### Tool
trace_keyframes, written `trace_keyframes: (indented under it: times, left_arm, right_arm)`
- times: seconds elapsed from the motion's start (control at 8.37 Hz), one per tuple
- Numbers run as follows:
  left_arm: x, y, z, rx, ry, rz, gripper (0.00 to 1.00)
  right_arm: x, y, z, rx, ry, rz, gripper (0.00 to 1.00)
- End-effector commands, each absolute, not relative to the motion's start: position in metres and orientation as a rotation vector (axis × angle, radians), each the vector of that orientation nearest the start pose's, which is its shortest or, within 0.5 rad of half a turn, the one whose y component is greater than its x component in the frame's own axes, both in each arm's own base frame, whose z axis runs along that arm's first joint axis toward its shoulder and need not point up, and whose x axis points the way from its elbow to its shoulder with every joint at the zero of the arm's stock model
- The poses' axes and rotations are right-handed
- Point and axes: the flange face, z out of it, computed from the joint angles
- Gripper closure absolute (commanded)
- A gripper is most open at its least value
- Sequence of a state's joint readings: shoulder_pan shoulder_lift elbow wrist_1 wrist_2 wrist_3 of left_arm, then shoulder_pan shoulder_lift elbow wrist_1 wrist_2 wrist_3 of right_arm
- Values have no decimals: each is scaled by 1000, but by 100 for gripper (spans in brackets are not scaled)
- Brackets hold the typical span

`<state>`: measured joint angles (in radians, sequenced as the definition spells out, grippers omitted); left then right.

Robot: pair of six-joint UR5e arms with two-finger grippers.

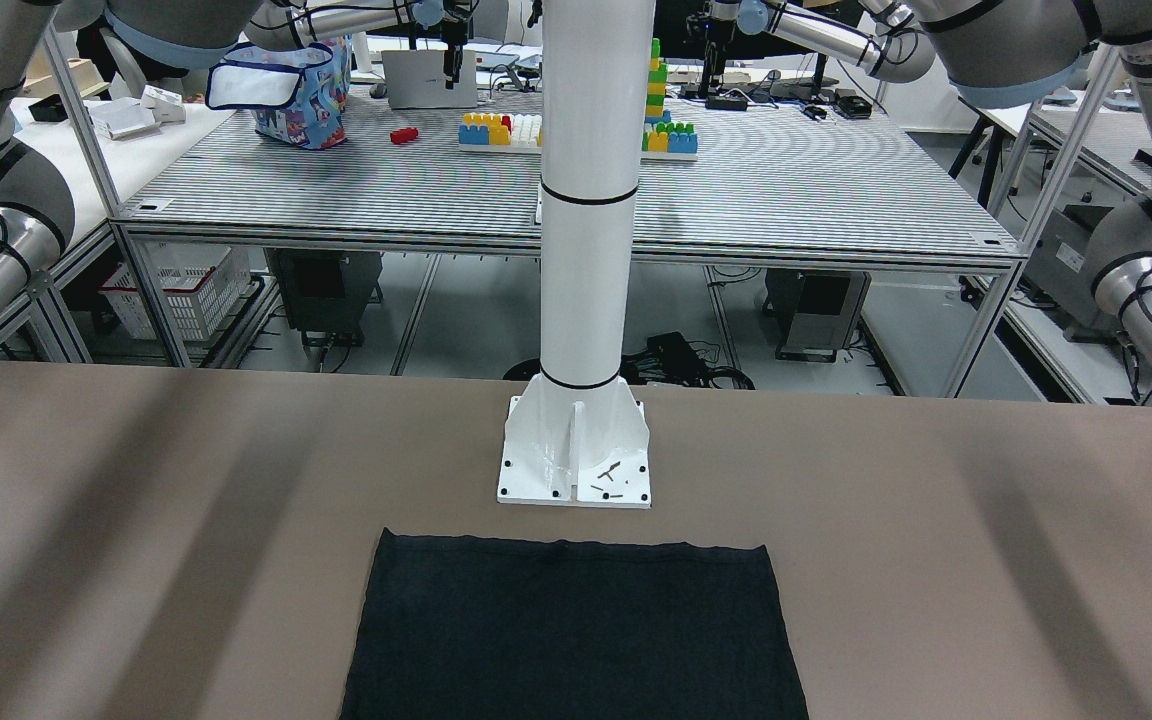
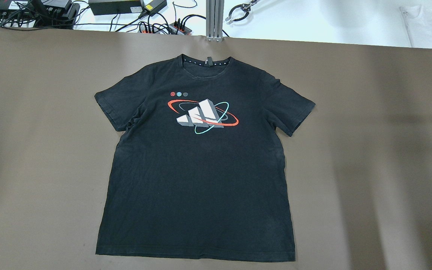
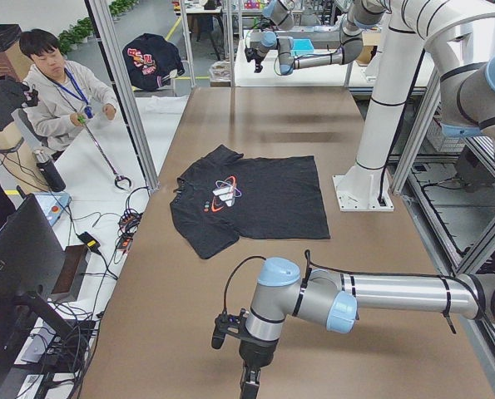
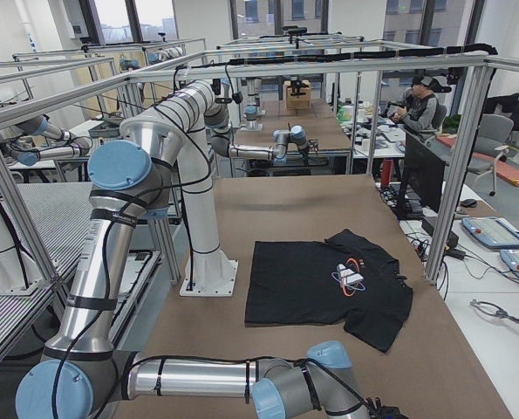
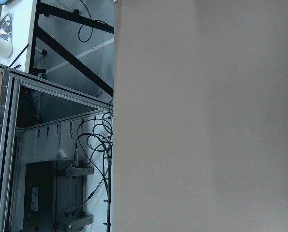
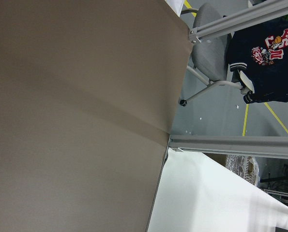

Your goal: Fold clothes

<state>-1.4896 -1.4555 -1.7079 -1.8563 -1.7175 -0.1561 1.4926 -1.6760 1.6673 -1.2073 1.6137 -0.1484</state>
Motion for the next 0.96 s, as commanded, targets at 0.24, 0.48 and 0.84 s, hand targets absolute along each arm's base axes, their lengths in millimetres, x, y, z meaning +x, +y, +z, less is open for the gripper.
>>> trace_keyframes:
  times: [0.24,0.48,0.84]
  left_arm:
    - [-80,-475,643,285,178,-40,0]
    - [-80,-475,644,283,178,-40,0]
    - [-81,-476,641,290,176,-45,0]
  right_arm:
    - [91,-484,647,356,-32,-232,6]
    - [91,-484,647,358,-33,-233,6]
    - [91,-486,633,384,-34,-233,6]
